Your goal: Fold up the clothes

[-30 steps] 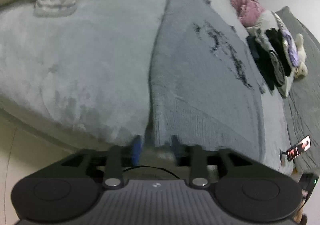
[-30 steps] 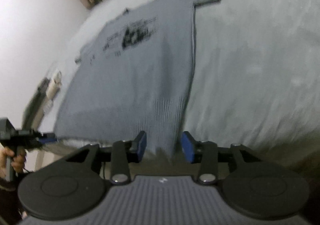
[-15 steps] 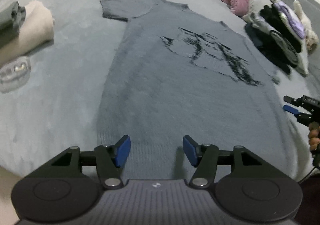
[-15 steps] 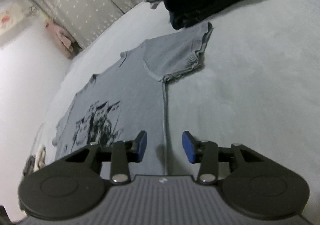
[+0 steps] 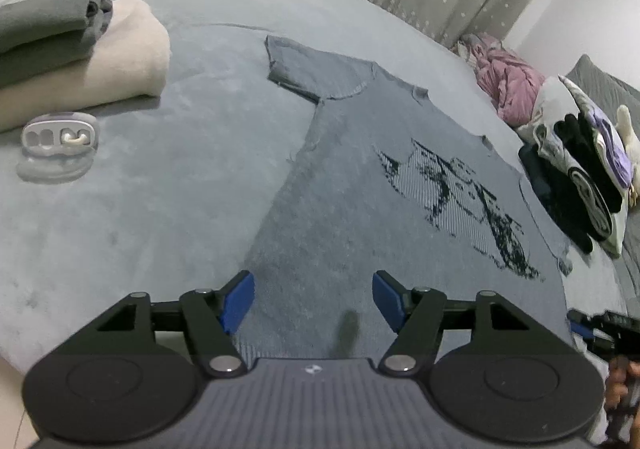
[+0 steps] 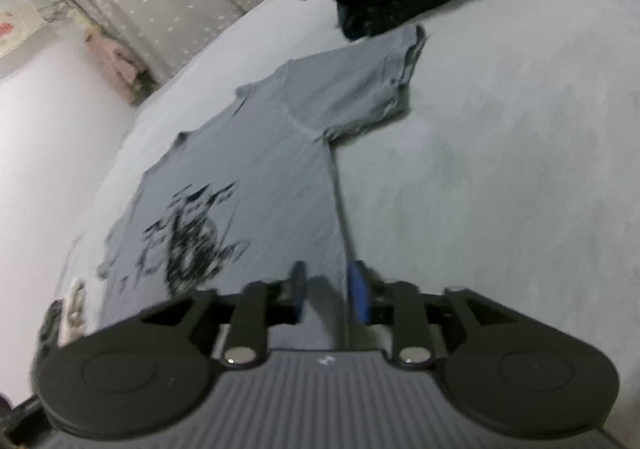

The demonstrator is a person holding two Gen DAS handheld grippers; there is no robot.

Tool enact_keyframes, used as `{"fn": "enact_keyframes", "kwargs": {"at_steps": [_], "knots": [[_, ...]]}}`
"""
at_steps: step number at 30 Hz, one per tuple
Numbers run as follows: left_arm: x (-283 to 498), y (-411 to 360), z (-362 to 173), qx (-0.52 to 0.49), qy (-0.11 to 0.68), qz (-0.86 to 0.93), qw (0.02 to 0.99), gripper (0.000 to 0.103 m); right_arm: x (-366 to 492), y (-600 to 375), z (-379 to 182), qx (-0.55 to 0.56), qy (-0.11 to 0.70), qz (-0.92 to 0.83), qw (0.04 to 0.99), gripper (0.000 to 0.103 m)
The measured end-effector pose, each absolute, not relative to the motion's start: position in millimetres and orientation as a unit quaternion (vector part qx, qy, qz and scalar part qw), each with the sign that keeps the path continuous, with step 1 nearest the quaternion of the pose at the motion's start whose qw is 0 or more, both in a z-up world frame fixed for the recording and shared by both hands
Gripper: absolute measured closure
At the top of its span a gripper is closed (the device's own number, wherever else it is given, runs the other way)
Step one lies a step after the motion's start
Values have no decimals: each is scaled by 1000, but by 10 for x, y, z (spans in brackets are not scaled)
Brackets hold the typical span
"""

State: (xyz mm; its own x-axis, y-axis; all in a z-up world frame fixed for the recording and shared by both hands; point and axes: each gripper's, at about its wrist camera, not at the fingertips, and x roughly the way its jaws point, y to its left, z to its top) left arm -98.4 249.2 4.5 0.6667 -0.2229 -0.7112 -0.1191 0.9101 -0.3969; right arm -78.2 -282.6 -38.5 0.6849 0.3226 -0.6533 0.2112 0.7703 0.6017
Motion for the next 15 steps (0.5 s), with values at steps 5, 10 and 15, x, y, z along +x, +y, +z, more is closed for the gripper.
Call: {"fn": "enact_keyframes", "kwargs": {"at_steps": [5,10,15], "knots": [[-925,2481,8,-207,396,-23,894,30,-1075,-2834,-411,339,411,66,844,78],[-924,2509,-13,-234,388,-22,891,26,-1253,-2778,-384,292,413,46,861,103],[-1018,2832,10,-364,355,-61,859,26,-1273,-2744,-348,289,409,51,864,84]]}}
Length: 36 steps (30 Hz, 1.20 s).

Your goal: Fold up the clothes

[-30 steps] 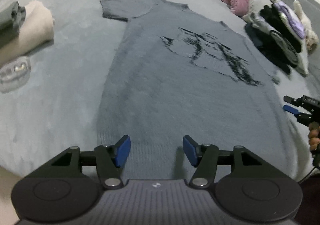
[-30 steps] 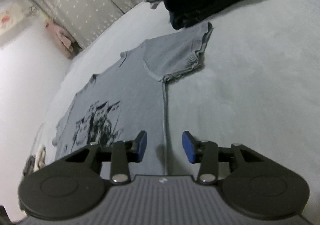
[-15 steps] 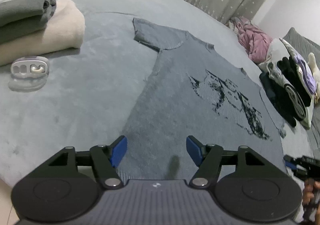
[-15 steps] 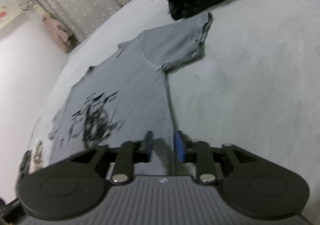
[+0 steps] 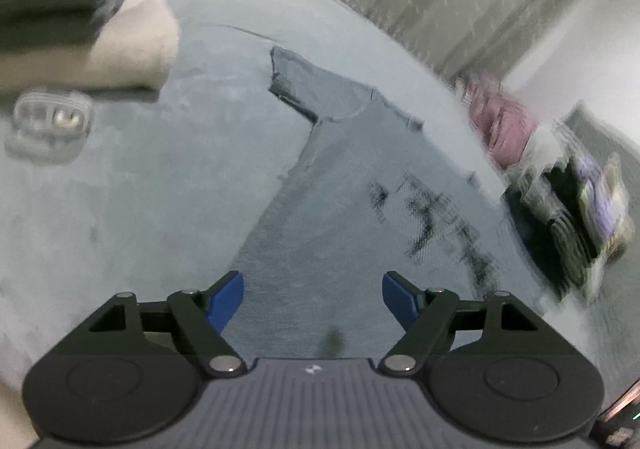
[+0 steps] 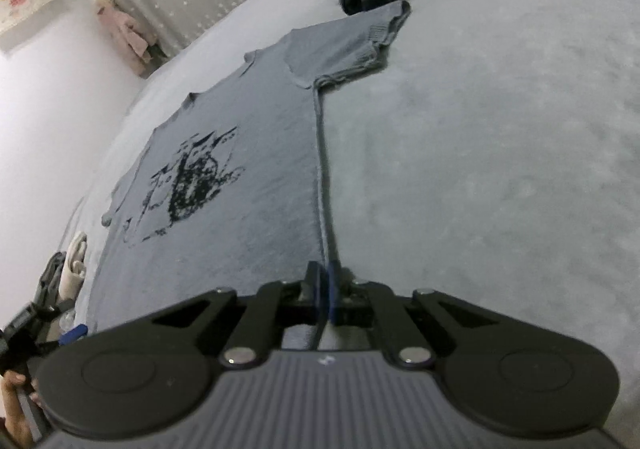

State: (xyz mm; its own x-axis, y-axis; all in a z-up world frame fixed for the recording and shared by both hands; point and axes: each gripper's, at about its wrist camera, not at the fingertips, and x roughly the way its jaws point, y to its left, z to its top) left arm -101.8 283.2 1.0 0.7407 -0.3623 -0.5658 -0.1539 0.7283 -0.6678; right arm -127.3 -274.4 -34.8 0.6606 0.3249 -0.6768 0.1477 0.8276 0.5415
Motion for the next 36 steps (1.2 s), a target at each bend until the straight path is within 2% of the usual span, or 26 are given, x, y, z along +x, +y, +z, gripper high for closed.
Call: {"fn": "enact_keyframes", "kwargs": {"at_steps": [2,3,4,7,12,18,21,24,28,36], "knots": [[-1076,3028,-24,-435,330,-84,834,26,-1261,-2698,-336,294,405,57,864,73],[-1106,3124,-55,-472,318,-94,817,26,-1253,-2688,-332,298,403,59,863,71],[-1158,3281,-141,-542,294,-114,779,26,-1240,-2685,-330,299,403,58,863,71],[-1189,3507,-271,-645,247,-172,703,26,-1220,-2681,-322,301,404,56,862,71],[-1011,3637,-109,-672,171,-250,676,26,-1192,-2664,-305,300,399,49,865,66],[-699,3453,130,-651,165,-295,679,24,-1200,-2647,-274,293,390,42,872,59],[-610,3297,221,-611,185,-287,714,24,-1228,-2651,-230,278,381,34,881,52],[-566,3130,306,-531,225,-249,778,24,-1236,-2665,-197,269,371,27,888,49],[-549,2584,537,-318,276,-202,884,24,-1215,-2590,-134,234,349,26,907,49],[-556,1449,394,-71,312,-213,923,24,-1031,-1946,-83,112,308,82,941,49]]}}
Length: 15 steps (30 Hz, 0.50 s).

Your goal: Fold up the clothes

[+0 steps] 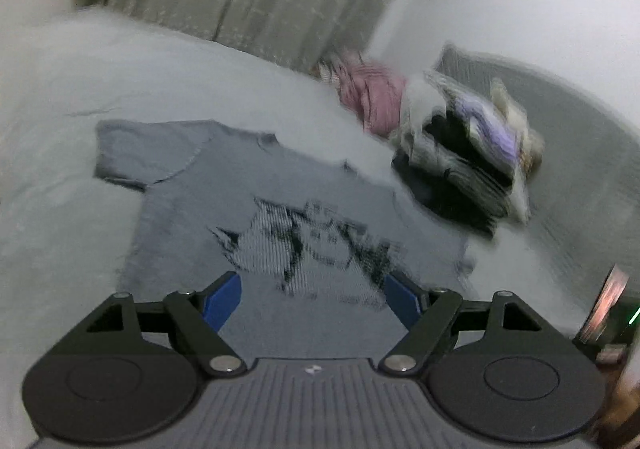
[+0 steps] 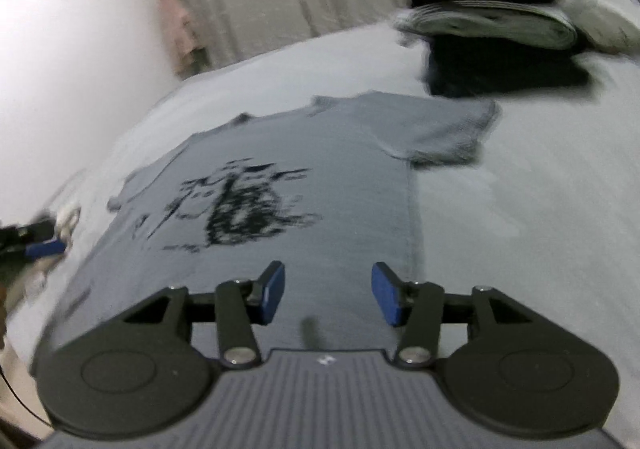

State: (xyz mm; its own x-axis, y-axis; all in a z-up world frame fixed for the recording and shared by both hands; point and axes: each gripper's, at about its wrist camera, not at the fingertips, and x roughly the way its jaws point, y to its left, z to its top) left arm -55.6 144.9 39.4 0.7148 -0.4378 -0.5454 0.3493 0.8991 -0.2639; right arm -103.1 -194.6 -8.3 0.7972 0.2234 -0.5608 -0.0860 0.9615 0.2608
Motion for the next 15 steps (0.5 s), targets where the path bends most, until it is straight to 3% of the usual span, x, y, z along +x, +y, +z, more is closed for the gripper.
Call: {"fn": "enact_keyframes", "kwargs": {"at_steps": [10,15], "knots": [[-430,520,-65,142,342,-154,916,24,-851,-1353,-286,2,322,113,940,46],[-515,836,-160,126,362,-146,912,24,-980,-1387,-329,-37,314,118,941,40]]}}
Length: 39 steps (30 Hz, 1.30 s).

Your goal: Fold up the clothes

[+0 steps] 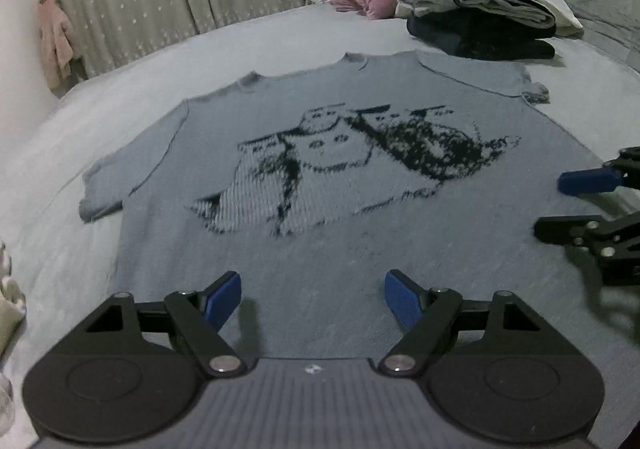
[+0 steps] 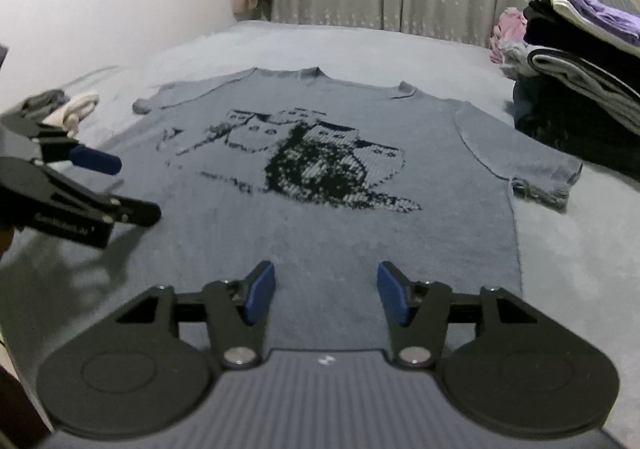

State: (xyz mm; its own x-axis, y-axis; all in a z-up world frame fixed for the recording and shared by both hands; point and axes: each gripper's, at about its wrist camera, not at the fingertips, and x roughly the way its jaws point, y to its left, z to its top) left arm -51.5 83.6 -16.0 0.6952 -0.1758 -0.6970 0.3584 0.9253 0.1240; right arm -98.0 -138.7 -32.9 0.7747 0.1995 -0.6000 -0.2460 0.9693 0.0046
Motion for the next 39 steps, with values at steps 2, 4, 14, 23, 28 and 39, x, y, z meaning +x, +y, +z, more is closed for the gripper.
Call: {"fn": "enact_keyframes", "kwargs": {"at_steps": [2,4,14,23,28,39], "knots": [[-520,946,-161,107,368,-143,913,23,-1045,-1447,-340,-41,312,119,942,39],[-558,1070,-174,89,370,-143,914,23,-1111,-1499,-352,-40,311,117,942,38],[-842,1459,-224,74,352,-153,920,22,-1426,-1603,-396,-57,309,113,942,33],[-1020,1654,-177,91,377,-150,910,20,-1561,-1648,-362,-57,330,94,938,30],[-1027,1798,-24,81,424,-107,896,17,-1527,-1742,-229,-31,389,66,918,23],[-715,1264,258,35,461,-25,886,1,-1317,-1615,138,54,382,-4,923,2]]}}
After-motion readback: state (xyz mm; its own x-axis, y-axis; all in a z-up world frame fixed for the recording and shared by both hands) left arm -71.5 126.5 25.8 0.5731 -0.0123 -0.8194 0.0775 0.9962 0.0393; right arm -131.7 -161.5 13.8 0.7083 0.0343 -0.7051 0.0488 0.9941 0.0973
